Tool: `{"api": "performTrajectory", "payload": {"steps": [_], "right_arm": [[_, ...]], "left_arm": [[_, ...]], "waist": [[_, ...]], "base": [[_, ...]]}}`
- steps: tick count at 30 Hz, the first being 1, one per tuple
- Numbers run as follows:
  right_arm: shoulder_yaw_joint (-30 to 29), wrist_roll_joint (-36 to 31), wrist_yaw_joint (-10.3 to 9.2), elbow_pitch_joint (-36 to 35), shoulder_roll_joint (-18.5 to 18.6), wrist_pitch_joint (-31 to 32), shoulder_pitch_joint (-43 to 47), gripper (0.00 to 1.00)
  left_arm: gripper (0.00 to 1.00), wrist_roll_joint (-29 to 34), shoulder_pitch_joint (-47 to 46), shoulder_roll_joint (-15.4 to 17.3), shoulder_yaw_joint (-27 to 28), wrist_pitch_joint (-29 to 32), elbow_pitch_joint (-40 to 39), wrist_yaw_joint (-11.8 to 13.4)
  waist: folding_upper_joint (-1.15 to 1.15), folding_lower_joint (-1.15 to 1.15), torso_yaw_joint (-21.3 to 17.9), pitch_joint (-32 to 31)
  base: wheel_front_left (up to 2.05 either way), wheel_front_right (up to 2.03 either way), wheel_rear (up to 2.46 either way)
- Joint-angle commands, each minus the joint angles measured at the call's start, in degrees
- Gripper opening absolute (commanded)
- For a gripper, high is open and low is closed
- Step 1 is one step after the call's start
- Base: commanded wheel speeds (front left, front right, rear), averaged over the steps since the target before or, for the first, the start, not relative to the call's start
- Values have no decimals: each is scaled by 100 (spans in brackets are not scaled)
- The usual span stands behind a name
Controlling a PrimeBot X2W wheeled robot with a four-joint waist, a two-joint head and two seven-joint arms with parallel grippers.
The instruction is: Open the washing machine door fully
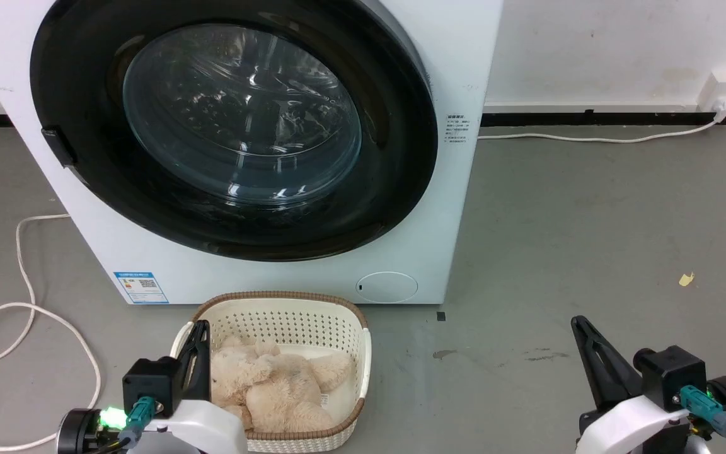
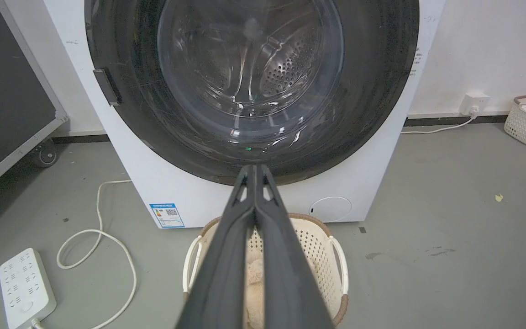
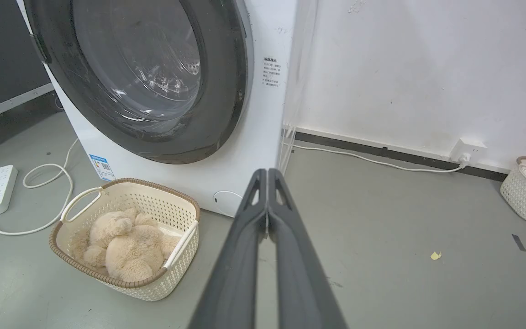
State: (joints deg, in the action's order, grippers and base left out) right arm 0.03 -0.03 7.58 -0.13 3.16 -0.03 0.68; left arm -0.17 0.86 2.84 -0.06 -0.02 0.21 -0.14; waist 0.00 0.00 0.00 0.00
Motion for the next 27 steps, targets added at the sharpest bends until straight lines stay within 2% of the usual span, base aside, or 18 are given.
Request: {"api": "performTrajectory", "payload": {"steps": [1,19,20,27], "right_arm": [[-3,3,-9,13,-28,3,-68,0],[-3,3,-9,13,-28,3,-68,0],[1,0,1,-1,1,0,1,100],[6,22,1,8,0,-37,5,100]], "left_arm": [[0,17,-86,4,6,2,-21,14],[0,17,-86,4,6,2,-21,14],[100,-1,1,0,0,0,0,-1],[100,-10,2,0,-18,-37,0,-2]], "waist": [[0,0,0,0],[0,0,0,0],[0,0,0,0],[0,0,0,2]], "base": [[0,0,0],[0,0,0],[0,0,0],[0,0,0]]}}
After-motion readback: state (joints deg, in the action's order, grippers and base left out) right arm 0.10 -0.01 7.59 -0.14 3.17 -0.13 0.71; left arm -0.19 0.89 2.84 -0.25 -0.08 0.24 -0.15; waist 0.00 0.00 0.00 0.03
